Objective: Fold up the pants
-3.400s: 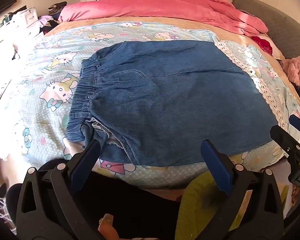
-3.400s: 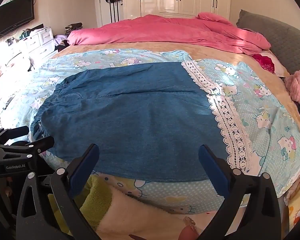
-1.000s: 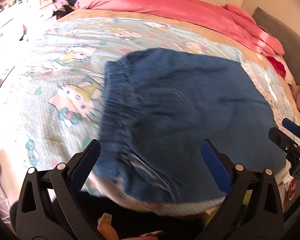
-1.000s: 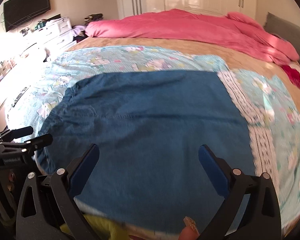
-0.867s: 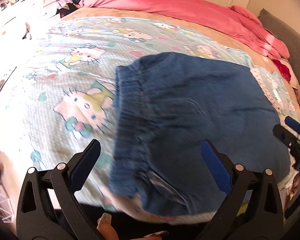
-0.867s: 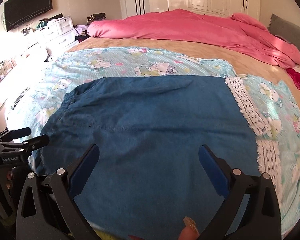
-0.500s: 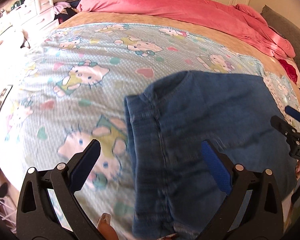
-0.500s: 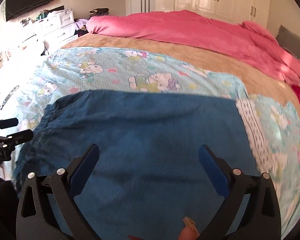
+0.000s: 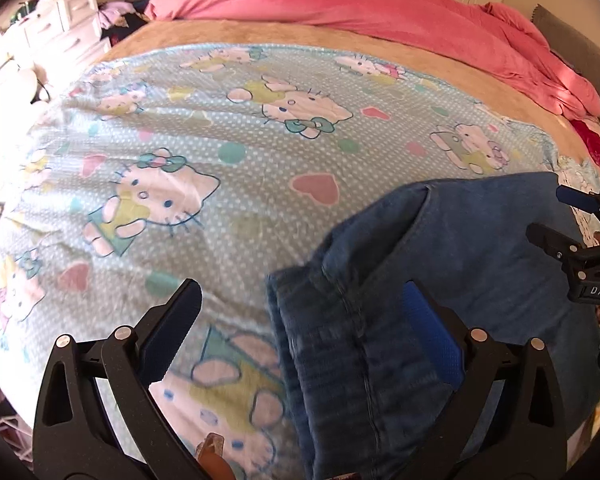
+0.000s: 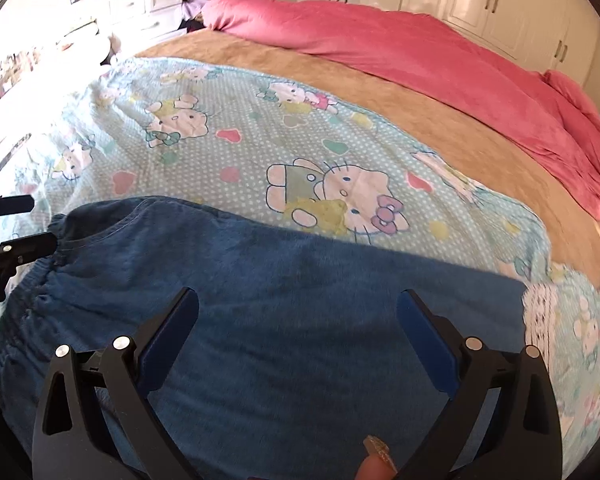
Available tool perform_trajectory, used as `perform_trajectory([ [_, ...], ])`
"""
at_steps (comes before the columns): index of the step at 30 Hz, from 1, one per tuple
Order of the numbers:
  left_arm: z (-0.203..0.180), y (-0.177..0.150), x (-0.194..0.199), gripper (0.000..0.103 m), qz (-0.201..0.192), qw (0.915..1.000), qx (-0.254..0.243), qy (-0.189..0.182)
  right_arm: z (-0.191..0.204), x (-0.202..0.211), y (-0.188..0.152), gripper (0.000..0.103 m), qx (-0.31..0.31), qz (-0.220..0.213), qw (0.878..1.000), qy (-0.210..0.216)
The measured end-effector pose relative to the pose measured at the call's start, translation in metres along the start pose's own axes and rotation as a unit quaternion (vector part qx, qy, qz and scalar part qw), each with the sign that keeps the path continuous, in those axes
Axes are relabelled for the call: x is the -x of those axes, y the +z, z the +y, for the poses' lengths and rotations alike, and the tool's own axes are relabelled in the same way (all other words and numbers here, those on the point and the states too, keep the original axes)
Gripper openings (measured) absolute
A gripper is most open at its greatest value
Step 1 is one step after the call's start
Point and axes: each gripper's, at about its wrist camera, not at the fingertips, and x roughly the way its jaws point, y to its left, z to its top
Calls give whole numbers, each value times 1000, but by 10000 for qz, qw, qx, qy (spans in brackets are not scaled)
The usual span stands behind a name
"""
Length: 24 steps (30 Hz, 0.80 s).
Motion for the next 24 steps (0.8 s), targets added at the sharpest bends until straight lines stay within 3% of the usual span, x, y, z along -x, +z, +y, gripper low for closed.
perform_trajectory([
  [4, 0, 7, -18, 92, 171, 9998, -82, -24, 4, -14, 10, 99, 285, 66, 9996, -22],
  [6, 0, 10, -27, 76, 230, 9996, -114, -98, 5, -21, 16, 99, 383, 87, 9992, 22],
  [10, -4, 12, -40, 54, 298, 9990, -274, -207, 7, -37, 26, 99, 555, 195, 9982, 133],
  [12, -9, 10, -38, 35, 174, 9985, -471, -214, 11, -44, 29, 99, 721, 255, 9969, 190],
  [14, -9, 11, -32, 30, 36, 9984, -511, -243, 15, -49, 31, 99, 904, 299, 9951, 252],
  [22, -8, 23, -8, 27, -626, 9963, -579, -123, 32, -64, 38, 97, 1541, 312, 9870, 320],
  [24, -8, 25, -9, 27, -635, 9959, -642, -62, 36, -67, 41, 74, 1627, 252, 9854, 441],
])
